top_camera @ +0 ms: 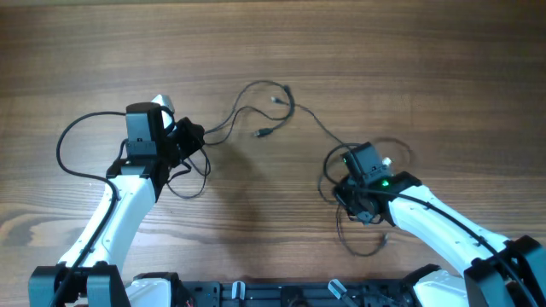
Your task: Untangle cables
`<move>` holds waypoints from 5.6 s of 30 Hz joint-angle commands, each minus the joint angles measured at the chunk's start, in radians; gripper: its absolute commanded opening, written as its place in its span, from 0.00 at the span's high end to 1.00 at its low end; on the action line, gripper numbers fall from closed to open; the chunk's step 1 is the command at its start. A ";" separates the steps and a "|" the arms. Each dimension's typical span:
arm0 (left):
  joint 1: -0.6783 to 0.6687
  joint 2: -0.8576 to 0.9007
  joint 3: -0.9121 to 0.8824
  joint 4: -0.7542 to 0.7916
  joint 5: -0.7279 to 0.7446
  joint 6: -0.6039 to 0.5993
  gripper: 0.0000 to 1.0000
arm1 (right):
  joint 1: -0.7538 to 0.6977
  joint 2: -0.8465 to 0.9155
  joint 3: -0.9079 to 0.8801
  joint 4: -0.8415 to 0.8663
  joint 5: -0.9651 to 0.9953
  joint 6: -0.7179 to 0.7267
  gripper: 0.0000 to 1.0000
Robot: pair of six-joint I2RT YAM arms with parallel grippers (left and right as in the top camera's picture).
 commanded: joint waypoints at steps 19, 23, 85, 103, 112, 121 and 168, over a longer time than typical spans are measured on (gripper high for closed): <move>-0.004 0.005 -0.002 -0.085 -0.025 0.016 0.96 | -0.009 -0.333 0.552 -0.173 0.197 -0.624 0.96; -0.004 0.005 -0.002 -0.085 -0.025 0.016 0.96 | -0.009 -0.455 0.565 -0.240 0.286 -0.621 0.96; -0.004 0.005 -0.002 -0.085 -0.025 0.016 0.96 | -0.008 0.258 0.534 0.051 0.465 -0.949 0.85; -0.004 0.005 -0.002 -0.085 -0.059 0.016 0.94 | -0.009 0.313 0.534 -0.193 0.512 -0.671 0.96; -0.004 0.005 -0.002 -0.085 -0.058 0.016 0.95 | -0.009 -0.041 0.534 -0.241 0.396 -0.729 0.96; -0.004 0.005 -0.002 -0.085 -0.058 0.016 0.95 | -0.009 -0.304 0.534 -0.315 0.364 -0.714 0.96; -0.004 0.005 -0.002 -0.085 -0.058 0.015 0.96 | -0.183 0.258 0.316 -0.073 0.210 -0.982 0.01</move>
